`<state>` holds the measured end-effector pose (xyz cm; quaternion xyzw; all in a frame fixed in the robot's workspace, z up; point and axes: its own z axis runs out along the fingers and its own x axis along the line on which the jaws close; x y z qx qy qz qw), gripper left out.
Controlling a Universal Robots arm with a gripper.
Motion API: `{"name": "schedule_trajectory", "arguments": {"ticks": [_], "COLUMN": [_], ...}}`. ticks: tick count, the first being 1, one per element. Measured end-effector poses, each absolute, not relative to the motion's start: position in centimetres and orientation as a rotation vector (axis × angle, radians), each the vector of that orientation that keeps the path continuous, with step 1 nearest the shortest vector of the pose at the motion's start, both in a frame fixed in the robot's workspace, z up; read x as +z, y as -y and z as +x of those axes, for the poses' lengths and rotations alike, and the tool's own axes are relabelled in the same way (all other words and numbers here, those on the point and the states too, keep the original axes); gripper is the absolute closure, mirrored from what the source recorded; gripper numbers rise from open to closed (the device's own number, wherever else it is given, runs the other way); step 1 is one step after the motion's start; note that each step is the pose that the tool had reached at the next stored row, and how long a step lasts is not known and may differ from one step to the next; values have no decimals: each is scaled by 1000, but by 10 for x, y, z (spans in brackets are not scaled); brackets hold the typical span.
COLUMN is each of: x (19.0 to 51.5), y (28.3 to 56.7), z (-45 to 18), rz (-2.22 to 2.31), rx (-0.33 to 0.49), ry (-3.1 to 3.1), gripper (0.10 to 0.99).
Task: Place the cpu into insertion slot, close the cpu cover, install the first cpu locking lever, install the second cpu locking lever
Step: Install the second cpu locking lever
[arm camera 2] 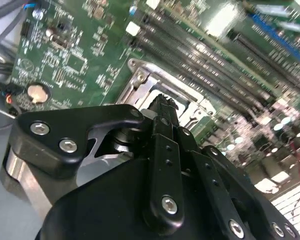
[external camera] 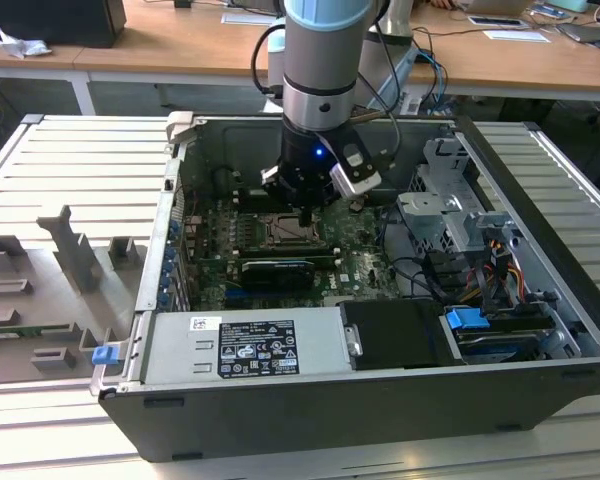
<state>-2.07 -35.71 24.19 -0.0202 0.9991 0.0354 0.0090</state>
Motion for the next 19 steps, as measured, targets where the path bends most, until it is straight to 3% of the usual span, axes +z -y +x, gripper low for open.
{"name": "schedule_trajectory", "arguments": {"ticks": [7, 19], "x": [240, 222], "y": [379, 379], "z": [-24, -54], "rz": [-63, -68], "rx": [165, 200], "ry": [-3142, -3140], "gripper": [980, 980]}}
